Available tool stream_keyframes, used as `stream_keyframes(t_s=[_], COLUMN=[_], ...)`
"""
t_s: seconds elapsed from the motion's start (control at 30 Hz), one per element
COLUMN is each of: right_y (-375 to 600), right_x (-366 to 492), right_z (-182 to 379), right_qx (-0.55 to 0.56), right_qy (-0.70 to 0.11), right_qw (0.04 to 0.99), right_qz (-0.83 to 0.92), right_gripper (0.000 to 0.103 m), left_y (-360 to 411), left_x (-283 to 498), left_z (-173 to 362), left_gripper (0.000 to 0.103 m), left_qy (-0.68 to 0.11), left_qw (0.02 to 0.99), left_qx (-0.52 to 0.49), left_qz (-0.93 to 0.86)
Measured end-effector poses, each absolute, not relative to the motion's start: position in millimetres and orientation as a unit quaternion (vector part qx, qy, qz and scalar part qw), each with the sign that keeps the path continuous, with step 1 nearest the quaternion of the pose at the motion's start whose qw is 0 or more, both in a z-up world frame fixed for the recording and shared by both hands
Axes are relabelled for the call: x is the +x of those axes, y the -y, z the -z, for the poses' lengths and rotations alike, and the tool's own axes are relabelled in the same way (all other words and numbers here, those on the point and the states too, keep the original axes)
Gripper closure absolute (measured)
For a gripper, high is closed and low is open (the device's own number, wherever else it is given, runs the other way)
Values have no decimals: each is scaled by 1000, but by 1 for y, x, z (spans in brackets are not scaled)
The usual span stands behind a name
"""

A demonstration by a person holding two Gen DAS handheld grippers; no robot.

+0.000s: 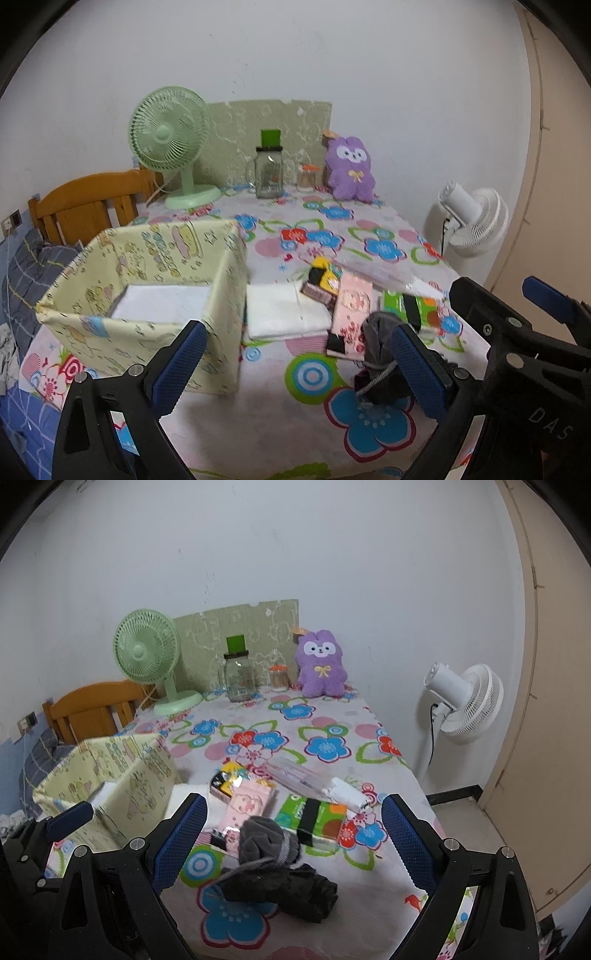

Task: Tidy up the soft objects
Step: 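Move the right gripper down onto the dark grey hat and umbrella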

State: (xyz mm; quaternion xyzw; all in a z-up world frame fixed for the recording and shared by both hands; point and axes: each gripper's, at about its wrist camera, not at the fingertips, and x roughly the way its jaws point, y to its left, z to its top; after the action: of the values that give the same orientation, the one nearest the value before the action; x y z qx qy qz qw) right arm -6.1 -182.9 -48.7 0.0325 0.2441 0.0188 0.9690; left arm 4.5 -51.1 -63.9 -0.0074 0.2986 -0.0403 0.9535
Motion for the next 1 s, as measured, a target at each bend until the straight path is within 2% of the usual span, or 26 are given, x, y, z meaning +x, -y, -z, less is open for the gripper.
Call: stream_keyframes(t_s=[0.5, 1.0], right_y=[193, 185], right_x=[1, 25], right_z=[87, 107], right_qx=[37, 31], right_qy=[-276, -302], right_qw=[960, 951], right_qz=[-25, -59], right_gripper=[6, 6], left_y=[74, 90], left_x=[10, 20], left_z=[100, 114], left_gripper=[3, 3], left_qy=[-342, -362], left_qw=[936, 927], left_qx=[12, 34], left_qz=[86, 95])
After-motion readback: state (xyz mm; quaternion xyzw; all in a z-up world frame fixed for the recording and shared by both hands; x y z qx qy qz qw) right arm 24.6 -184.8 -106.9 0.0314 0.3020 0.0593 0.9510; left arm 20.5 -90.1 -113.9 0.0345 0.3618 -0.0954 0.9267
